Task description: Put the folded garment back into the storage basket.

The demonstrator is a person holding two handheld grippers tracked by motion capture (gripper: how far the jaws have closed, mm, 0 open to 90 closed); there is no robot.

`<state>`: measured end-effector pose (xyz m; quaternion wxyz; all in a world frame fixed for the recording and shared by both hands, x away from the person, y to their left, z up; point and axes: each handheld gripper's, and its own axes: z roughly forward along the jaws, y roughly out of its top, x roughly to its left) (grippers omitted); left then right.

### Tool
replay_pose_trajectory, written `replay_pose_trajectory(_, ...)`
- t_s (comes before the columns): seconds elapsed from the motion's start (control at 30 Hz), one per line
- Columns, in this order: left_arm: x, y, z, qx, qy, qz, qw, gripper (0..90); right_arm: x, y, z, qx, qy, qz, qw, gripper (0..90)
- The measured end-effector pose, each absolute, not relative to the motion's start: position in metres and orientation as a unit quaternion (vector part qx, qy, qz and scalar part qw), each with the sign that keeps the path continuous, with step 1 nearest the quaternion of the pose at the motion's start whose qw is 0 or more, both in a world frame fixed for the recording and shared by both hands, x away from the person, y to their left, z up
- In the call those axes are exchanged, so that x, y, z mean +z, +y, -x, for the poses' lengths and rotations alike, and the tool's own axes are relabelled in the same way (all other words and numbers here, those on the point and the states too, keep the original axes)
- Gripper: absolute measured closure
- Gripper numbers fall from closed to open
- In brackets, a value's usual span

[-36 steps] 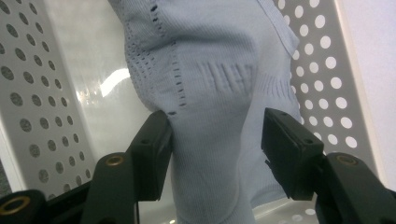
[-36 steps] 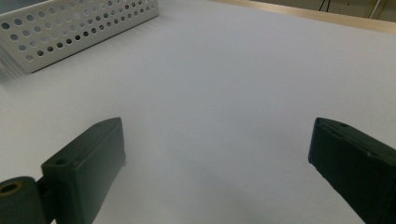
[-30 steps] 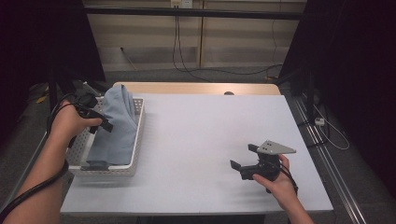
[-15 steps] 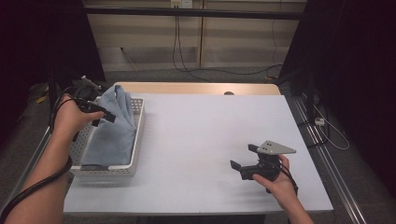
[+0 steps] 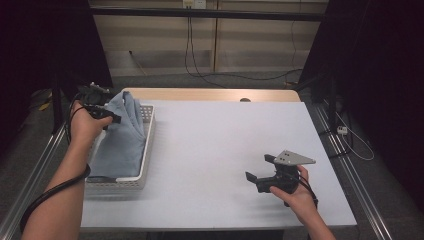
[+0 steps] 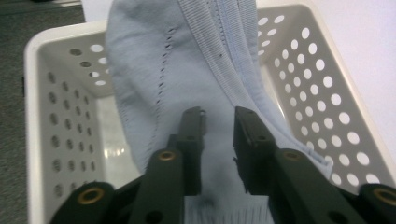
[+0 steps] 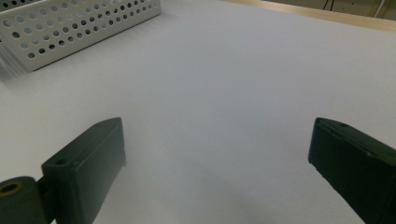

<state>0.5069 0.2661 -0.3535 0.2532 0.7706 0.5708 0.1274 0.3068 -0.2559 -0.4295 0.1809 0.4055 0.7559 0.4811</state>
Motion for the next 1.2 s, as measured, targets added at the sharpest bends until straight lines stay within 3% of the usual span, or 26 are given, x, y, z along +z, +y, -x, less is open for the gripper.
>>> replay_pose_trajectory(0.23, -0.368, 0.257, -0.512, 0.132, 0.562, -0.775, 0.257, 83.5, -0.43, -0.255, -0.307, 0.48, 0.757, -0.405, 0.18, 3.9)
replay_pose_trajectory(0.67, -0.398, 0.246, -0.508, 0.124, 0.548, -0.781, 0.275, 86.7, -0.431, -0.253, -0.308, 0.478, 0.76, -0.403, 0.178, 3.9)
replay_pose_trajectory(1.2, -0.421, 0.237, -0.496, 0.066, 0.535, -0.798, 0.271, 90.0, -0.432, -0.252, -0.308, 0.476, 0.763, -0.4, 0.177, 3.9)
